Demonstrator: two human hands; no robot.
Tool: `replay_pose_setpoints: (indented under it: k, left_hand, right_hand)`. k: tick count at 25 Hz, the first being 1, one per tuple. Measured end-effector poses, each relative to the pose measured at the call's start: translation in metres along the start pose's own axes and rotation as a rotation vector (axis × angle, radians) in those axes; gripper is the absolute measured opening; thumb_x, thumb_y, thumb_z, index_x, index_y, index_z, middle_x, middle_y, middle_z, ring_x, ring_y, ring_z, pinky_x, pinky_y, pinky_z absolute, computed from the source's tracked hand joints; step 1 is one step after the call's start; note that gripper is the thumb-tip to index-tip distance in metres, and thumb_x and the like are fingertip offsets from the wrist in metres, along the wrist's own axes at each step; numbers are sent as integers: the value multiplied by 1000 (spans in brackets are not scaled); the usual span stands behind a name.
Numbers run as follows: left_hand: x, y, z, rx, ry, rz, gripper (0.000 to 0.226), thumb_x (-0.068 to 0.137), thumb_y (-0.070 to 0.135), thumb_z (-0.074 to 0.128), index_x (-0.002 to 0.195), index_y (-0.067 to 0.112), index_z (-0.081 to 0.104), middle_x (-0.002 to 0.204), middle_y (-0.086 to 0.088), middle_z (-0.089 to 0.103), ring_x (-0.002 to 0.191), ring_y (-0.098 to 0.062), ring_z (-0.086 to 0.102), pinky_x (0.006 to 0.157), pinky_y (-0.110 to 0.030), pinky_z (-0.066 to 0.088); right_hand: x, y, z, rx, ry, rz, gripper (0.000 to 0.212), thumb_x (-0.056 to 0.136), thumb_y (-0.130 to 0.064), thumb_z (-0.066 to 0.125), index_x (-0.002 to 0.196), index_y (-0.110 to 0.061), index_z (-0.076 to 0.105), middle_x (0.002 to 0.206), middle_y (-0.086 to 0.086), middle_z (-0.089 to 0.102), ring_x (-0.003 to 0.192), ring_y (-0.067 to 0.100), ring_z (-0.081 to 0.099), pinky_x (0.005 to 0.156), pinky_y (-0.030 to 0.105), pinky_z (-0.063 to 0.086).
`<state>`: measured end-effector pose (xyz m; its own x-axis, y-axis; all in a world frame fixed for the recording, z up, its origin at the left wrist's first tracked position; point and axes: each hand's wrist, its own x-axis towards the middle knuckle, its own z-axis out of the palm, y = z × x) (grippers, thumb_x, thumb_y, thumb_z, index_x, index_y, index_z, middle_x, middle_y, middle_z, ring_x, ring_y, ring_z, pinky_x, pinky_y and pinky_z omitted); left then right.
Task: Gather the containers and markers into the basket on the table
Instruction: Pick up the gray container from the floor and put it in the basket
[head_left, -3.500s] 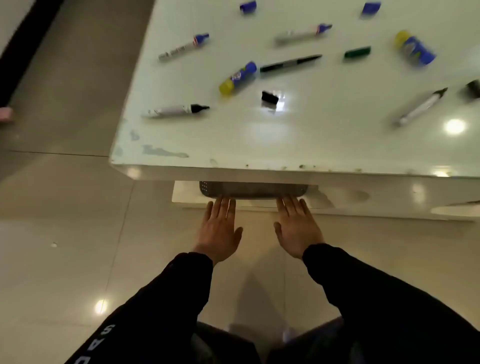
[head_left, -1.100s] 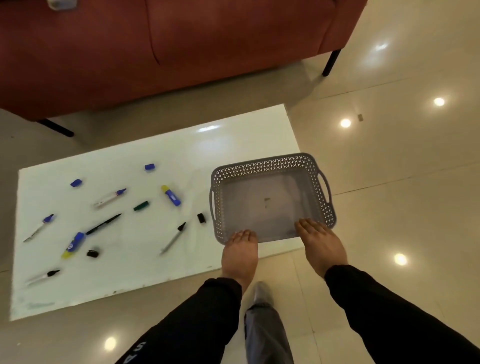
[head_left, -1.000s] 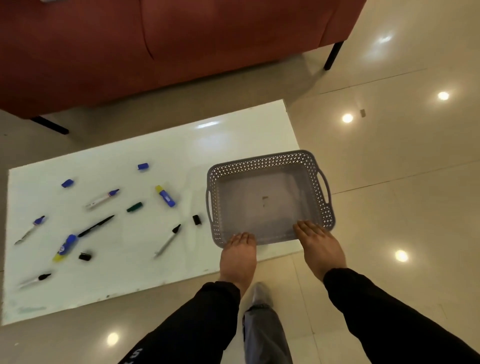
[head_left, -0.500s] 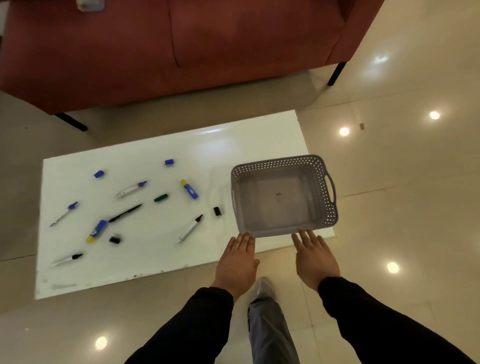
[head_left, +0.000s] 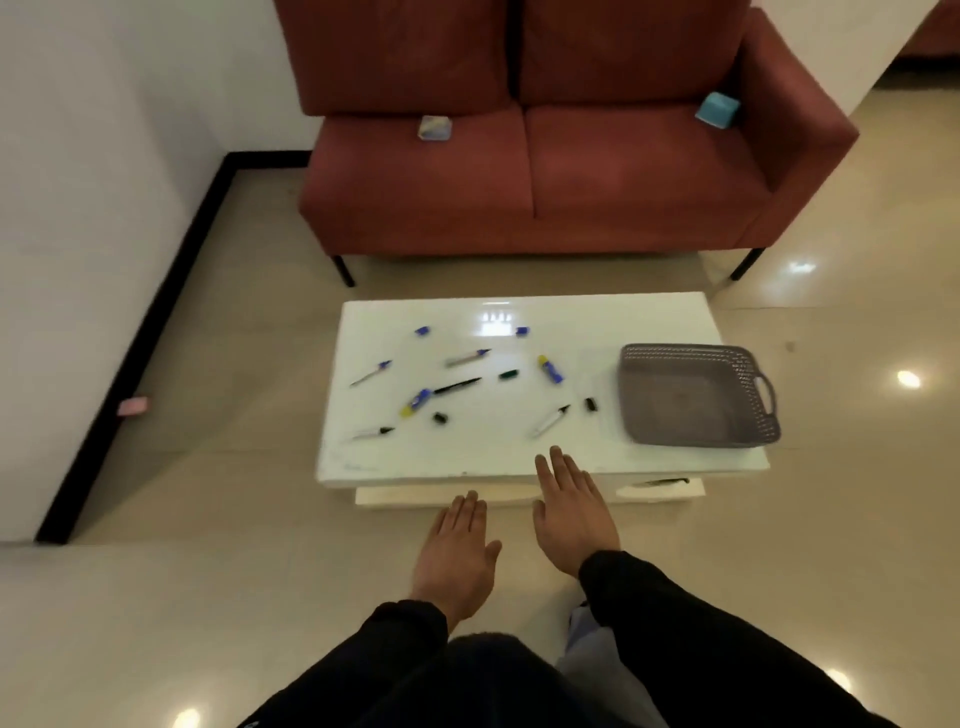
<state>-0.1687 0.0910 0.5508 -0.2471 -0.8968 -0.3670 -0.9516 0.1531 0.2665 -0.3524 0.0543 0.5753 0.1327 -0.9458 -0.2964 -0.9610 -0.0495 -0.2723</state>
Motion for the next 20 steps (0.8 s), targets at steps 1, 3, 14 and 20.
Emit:
replay_pose_setpoints:
  k: [1, 3, 14, 20]
  left_hand:
    - [-20, -26, -4, -6, 18, -50, 65, 105, 45, 22, 158, 11, 9, 167, -6, 4, 154, -20, 1, 125, -37, 1]
    - [-59, -85, -10, -23, 64, -163, 65, 104, 45, 22, 158, 10, 9, 167, -7, 5, 154, -20, 2, 125, -37, 1]
    - [-119, -373, -49, -122, 157, -607, 68, 103, 51, 18, 159, 16, -2, 166, -1, -11, 152, -18, -10, 122, -37, -7]
    - [-72, -507, -129, -85, 107, -603, 68, 102, 52, 18, 158, 17, 2, 167, -2, -8, 153, -20, -11, 123, -40, -5]
  right_hand:
    - [-3, -26, 6, -22, -5, -35, 64, 102, -33, 33, 159, -19, 7, 168, 6, 1, 154, 21, 4, 125, 39, 6]
    - [-5, -81, 19, -58, -34, -118, 64, 102, -34, 31, 159, -20, 5, 168, 6, -1, 154, 22, 3, 125, 42, 4]
    - [130, -341, 108, -179, -246, -417, 64, 102, -38, 29, 159, -25, 3, 168, 2, -1, 153, 29, 1, 122, 52, 2]
    - [236, -449, 102, -153, -294, -435, 62, 104, -40, 27, 159, -28, 2, 168, 0, 0, 154, 27, 1, 122, 52, 4]
